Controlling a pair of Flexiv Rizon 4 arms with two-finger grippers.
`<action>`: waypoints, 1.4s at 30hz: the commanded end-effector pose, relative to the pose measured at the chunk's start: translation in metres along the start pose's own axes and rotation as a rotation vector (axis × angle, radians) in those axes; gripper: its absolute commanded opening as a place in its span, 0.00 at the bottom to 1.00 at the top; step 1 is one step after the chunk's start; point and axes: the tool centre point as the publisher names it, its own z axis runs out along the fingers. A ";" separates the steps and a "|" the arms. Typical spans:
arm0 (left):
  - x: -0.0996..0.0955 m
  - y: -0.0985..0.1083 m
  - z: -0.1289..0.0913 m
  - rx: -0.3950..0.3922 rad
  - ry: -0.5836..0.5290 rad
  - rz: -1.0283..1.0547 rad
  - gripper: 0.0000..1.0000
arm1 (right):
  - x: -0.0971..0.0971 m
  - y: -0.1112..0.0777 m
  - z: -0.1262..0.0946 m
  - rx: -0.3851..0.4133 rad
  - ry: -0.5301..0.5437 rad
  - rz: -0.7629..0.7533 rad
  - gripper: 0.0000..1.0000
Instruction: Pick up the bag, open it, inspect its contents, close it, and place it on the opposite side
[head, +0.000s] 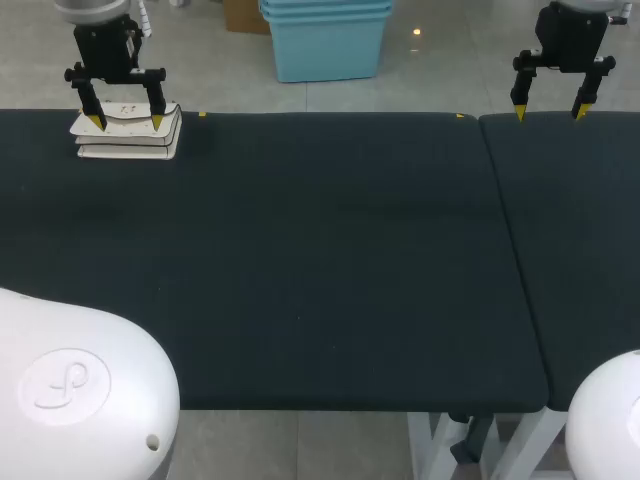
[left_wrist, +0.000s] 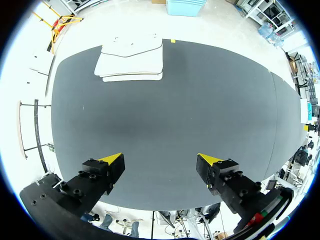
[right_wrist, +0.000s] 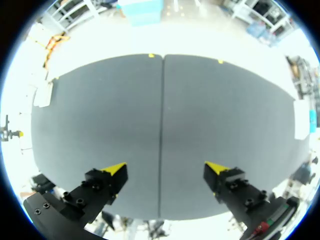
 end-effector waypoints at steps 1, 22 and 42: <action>0.000 0.000 -0.001 0.000 -0.002 -0.001 1.00 | 0.001 0.000 -0.001 0.003 -0.002 0.001 1.00; -0.006 0.001 0.001 -0.069 0.201 0.062 1.00 | 0.009 -0.001 0.000 -0.072 0.004 -0.099 1.00; -0.091 -0.018 0.007 -0.166 0.585 0.136 1.00 | 0.059 -0.040 0.027 -0.478 0.165 -0.816 1.00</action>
